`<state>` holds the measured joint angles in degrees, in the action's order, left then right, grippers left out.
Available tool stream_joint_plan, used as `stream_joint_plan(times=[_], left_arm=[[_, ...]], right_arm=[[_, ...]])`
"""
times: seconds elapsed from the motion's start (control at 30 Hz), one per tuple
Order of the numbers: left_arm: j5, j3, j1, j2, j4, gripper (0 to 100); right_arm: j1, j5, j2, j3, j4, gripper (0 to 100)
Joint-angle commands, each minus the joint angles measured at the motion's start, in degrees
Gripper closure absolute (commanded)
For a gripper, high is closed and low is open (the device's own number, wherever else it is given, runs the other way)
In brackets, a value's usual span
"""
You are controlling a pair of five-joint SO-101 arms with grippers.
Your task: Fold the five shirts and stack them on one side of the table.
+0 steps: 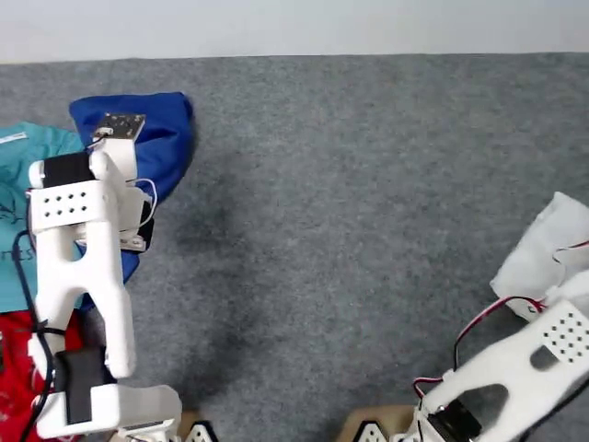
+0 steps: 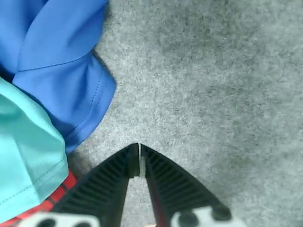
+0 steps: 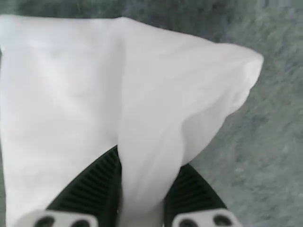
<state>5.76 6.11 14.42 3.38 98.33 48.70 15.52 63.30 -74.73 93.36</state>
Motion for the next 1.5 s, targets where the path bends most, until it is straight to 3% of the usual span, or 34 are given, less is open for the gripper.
stream_joint_plan(times=[0.0,0.17,0.47,0.6,0.77,0.83,1.07,1.47], left_arm=[[-0.4,-1.9,-0.7,2.7,0.9,99],[-0.4,-1.9,-0.5,2.7,0.8,99],[-0.4,-1.9,-0.4,2.6,0.8,99],[-0.4,-1.9,-0.5,2.6,0.8,99],[-0.4,-1.8,-0.6,2.6,0.8,99],[-0.4,-1.8,-0.5,2.6,0.8,99],[-0.4,-1.6,-0.6,2.6,0.8,99],[-0.4,-1.6,-0.6,2.6,0.8,99]], right_arm=[[0.7,3.0,-1.9,-3.0,-0.9,93.1],[1.2,2.7,-3.6,-6.3,5.1,69.3],[1.3,2.7,-10.2,-14.9,9.4,67.8],[1.1,2.7,-14.6,-10.6,9.5,74.3],[0.9,2.7,-20.6,4.9,9.5,99.8],[1.3,2.7,-23.9,13.5,9.5,96.4],[2.6,2.7,-33.9,35.6,9.0,98.8],[5.1,2.7,-34.3,36.5,4.7,98.8]])
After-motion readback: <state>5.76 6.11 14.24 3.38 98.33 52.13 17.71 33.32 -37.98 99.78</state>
